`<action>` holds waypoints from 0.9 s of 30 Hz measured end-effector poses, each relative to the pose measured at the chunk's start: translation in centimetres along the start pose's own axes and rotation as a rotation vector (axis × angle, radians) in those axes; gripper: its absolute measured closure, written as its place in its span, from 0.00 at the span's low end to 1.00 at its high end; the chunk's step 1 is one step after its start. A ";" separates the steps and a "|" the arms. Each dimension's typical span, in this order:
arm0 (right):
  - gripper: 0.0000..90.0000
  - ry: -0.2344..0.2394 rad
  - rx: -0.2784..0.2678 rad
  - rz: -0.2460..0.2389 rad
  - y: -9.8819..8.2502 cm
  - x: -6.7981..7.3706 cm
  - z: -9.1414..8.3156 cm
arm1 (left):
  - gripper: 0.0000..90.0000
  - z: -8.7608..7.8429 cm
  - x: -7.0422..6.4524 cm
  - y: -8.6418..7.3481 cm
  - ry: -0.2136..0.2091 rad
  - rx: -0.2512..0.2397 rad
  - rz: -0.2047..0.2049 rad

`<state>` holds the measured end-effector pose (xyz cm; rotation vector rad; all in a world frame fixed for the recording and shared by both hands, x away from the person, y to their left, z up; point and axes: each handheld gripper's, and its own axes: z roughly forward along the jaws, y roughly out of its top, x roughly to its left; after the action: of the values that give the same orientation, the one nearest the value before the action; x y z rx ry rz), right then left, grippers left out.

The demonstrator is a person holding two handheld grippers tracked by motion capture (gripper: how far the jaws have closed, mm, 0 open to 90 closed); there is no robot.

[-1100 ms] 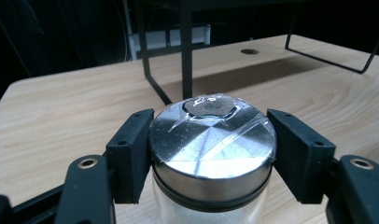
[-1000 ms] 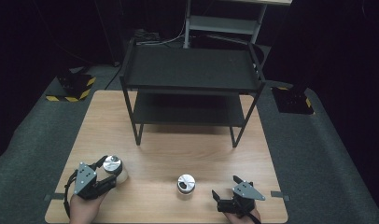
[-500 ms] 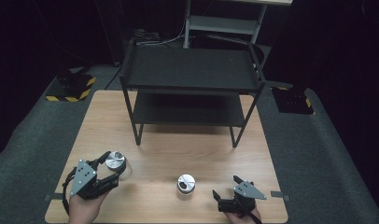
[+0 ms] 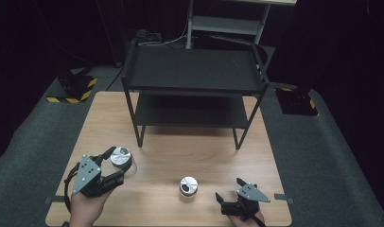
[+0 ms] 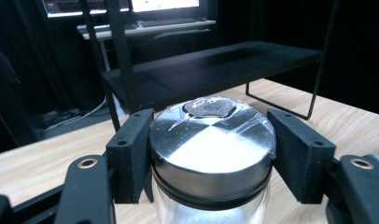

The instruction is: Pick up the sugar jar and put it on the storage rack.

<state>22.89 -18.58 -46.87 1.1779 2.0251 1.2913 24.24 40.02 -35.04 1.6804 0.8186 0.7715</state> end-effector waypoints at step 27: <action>0.00 0.005 -0.004 0.003 -0.1 -0.1 0.0 | 0.39 2.3 -0.1 5.4 -0.033 -0.037 0.028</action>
<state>22.88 -18.70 -46.93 1.1774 2.0236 1.3006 26.87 37.65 -30.35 1.6707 0.7549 0.7723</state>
